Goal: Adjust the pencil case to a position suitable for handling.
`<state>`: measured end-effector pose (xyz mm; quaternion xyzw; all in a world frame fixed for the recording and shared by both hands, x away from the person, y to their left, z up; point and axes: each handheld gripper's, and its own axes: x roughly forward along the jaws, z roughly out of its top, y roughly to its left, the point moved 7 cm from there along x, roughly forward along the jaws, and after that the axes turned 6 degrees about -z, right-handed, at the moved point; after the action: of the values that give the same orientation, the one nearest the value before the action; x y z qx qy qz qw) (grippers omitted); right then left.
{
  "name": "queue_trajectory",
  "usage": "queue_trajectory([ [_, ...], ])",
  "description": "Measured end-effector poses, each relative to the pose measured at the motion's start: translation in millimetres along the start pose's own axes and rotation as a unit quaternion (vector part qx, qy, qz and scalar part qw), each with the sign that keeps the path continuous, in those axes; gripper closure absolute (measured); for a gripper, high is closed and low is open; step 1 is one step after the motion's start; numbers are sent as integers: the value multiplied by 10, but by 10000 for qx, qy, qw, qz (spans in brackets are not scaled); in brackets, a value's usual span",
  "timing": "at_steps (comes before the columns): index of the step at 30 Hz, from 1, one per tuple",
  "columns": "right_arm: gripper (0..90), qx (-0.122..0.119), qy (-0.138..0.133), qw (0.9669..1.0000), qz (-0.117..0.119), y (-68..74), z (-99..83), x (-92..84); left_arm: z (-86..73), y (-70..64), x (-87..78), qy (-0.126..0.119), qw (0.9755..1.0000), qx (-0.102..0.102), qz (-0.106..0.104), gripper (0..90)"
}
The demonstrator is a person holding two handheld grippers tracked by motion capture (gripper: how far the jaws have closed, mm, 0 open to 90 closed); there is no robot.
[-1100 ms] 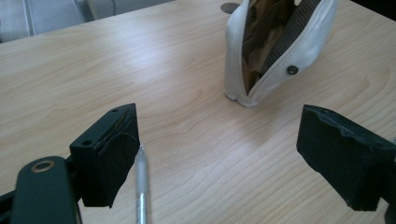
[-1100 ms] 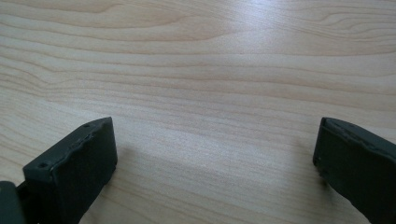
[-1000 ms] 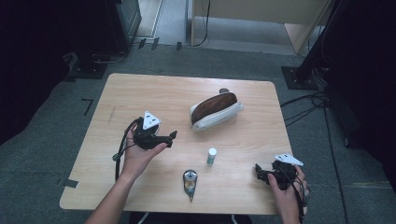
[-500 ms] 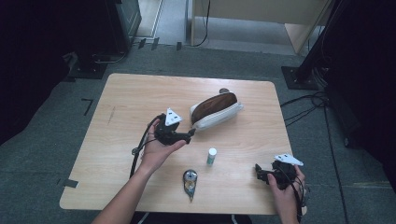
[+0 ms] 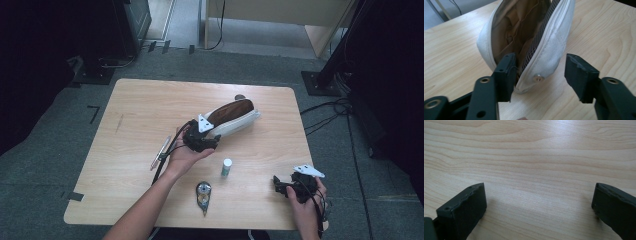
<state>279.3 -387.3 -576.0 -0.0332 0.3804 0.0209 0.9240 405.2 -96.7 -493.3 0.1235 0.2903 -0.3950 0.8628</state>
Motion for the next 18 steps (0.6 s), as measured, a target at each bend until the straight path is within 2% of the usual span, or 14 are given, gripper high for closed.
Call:
queue_trajectory([
  [6,0,-11,-8,10000,1,-2,1,1,-11,15,176,192,9997,129,91,480],
  [7,0,-12,-9,10000,1,-2,1,1,-16,17,234,302,9993,190,126,484],
  [10,0,-11,-9,10000,2,-2,1,1,-9,8,285,305,9990,251,193,483],
  [12,0,-18,-6,10000,2,-3,1,1,-2,6,322,396,9980,393,296,484],
  [14,0,-18,-7,10000,0,-3,1,1,1,-5,334,367,9980,398,341,487],
  [16,0,-19,-7,10000,0,-3,1,1,-5,-13,343,393,9970,538,402,490],
  [17,0,-18,-7,10000,0,-3,1,1,-6,-13,354,367,9959,656,497,510],
  [18,0,-18,-8,10000,0,-3,1,1,-6,-12,356,354,9957,685,520,522],
])
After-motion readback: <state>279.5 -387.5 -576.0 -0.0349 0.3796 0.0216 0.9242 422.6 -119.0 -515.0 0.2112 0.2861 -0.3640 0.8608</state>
